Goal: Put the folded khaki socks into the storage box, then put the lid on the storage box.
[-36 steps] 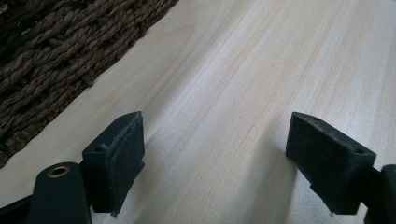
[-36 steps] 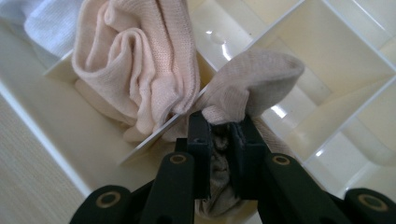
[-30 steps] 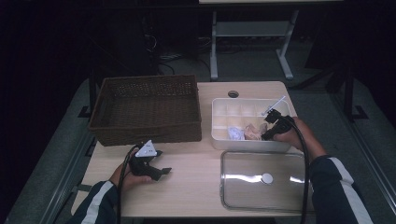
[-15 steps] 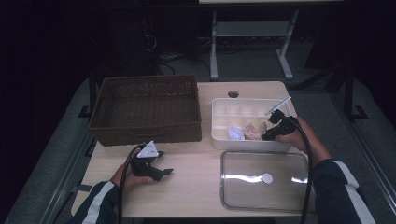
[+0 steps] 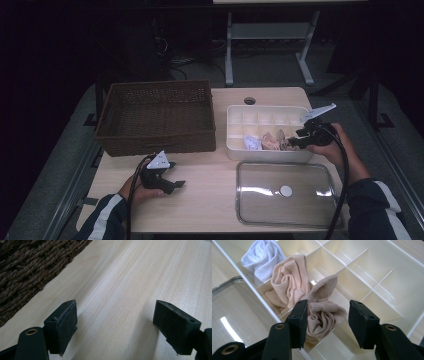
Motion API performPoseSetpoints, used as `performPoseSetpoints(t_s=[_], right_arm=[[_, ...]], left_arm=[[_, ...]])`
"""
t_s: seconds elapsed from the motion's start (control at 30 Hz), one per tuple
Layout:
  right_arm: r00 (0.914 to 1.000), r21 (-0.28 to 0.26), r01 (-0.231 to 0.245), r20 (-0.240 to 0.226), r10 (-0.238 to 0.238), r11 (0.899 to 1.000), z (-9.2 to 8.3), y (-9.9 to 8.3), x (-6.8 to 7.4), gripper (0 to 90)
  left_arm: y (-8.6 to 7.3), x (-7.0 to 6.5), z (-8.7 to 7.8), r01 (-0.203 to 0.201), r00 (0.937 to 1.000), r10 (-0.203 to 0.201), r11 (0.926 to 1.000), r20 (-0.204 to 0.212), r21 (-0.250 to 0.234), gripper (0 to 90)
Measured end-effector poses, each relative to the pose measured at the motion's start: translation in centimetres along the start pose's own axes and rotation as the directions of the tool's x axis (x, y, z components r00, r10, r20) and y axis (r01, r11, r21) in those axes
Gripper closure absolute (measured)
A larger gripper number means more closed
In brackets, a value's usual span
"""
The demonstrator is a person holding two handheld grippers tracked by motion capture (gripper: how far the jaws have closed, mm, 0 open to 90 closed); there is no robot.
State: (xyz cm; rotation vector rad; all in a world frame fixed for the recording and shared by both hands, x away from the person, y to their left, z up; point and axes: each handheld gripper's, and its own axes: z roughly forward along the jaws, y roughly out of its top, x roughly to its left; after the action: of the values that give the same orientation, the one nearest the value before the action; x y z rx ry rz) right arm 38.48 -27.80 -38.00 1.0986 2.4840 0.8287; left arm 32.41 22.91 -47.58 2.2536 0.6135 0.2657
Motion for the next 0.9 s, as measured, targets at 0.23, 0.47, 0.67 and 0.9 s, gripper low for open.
performPoseSetpoints(t_s=[0.23, 0.47, 0.67, 0.9], right_arm=[[0.9987, -0.064, 0.050, 0.012, -0.049, 0.997, -1.6, -0.8, 1.1, 43.9], [0.9942, -0.154, 0.102, -0.019, -0.106, 0.983, -4.0, -3.5, 3.1, 34.7], [0.9908, -0.135, 0.134, 0.000, -0.135, 0.982, -4.0, -6.4, 3.7, 29.5], [0.9985, -0.084, 0.054, 0.005, -0.054, 0.995, -2.9, -11.5, 3.2, 24.3]], left_arm=[[0.0, 0.0, 0.0, -0.003, 1.0000, 0.003, 1.0000, -0.003, 0.002, 18.9], [0.0, -0.1, 0.0, 0.008, 1.0000, -0.008, 1.0000, -0.004, 0.000, 18.9], [0.6, -0.5, 0.2, 0.034, 0.9989, -0.033, 0.9988, -0.034, 0.034, 18.3], [3.8, -3.3, 1.5, 0.086, 0.9955, -0.084, 0.9951, 0.045, -0.049, 19.9]])
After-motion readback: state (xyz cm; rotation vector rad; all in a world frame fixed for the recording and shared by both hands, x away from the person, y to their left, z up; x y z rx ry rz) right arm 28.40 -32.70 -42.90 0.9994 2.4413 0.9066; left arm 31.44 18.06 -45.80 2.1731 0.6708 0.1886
